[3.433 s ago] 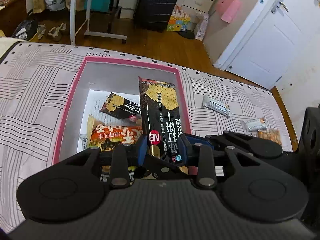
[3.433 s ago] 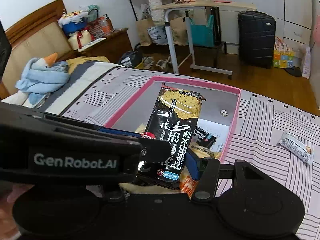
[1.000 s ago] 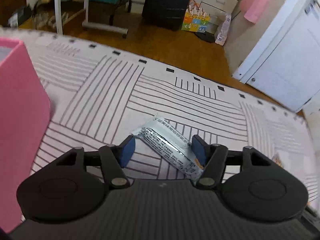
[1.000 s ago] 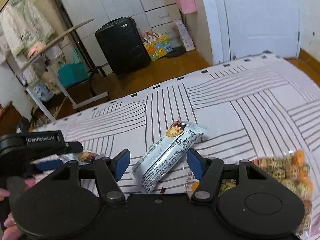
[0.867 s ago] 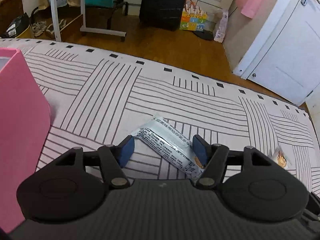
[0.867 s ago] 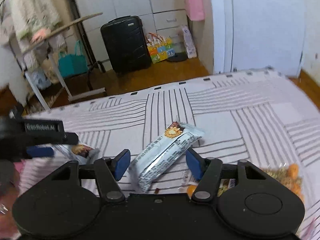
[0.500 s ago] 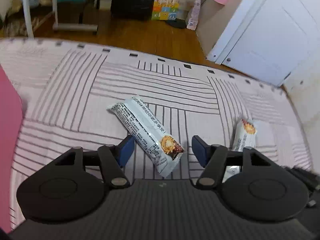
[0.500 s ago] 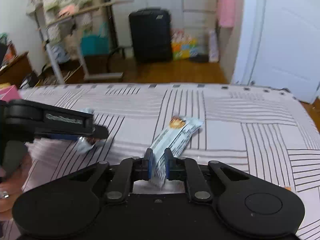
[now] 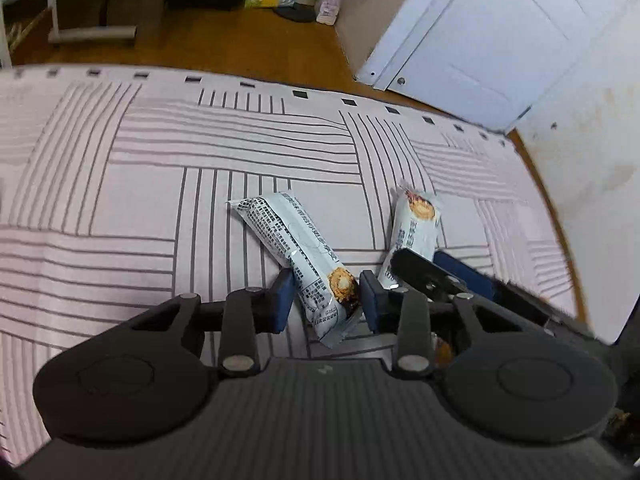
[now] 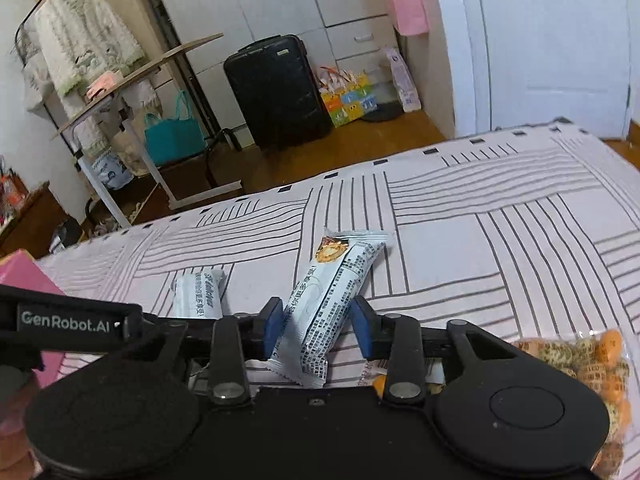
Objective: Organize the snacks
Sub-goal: 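Close both grippers on the silver snack bar, then lift the snack bar with both grippers and carry it toward the pink box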
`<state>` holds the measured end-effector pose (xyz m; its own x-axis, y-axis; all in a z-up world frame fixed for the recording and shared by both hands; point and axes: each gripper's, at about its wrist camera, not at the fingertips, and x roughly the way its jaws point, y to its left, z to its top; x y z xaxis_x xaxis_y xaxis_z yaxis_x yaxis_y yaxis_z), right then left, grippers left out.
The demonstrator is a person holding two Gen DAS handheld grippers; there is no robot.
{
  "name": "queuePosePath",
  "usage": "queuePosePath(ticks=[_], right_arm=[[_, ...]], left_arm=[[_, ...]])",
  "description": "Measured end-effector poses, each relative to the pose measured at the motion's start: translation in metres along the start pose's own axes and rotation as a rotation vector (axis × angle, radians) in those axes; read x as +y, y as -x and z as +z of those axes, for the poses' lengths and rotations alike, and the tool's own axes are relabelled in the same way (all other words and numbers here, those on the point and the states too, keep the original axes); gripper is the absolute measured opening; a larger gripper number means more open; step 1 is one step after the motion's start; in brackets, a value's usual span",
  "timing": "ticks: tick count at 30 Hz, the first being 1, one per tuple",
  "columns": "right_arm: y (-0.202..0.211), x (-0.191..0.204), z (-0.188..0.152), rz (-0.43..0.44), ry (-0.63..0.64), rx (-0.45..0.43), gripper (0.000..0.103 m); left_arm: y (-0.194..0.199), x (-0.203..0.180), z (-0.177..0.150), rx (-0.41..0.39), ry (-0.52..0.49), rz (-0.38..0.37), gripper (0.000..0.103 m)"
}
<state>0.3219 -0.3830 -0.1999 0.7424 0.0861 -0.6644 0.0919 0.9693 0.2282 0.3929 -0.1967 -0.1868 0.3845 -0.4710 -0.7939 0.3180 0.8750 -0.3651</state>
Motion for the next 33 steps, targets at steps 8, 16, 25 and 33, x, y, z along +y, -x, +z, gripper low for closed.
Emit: queuePosePath(ticks=[8, 16, 25, 33], right_arm=[[0.006, 0.01, 0.008, 0.02, 0.139, 0.088, 0.036], [0.018, 0.004, 0.016, 0.101, 0.138, 0.282, 0.036], [0.017, 0.01, 0.009, 0.102, 0.151, 0.221, 0.032], [0.028, 0.017, 0.009, 0.126, 0.126, 0.247, 0.031]], left_arm=[[-0.001, 0.004, 0.003, 0.072, -0.028, 0.058, 0.031], [0.003, -0.003, 0.005, 0.132, -0.046, 0.061, 0.032], [-0.007, -0.005, -0.009, 0.014, -0.046, 0.073, 0.028], [0.02, -0.012, -0.02, -0.033, -0.053, 0.067, 0.027]])
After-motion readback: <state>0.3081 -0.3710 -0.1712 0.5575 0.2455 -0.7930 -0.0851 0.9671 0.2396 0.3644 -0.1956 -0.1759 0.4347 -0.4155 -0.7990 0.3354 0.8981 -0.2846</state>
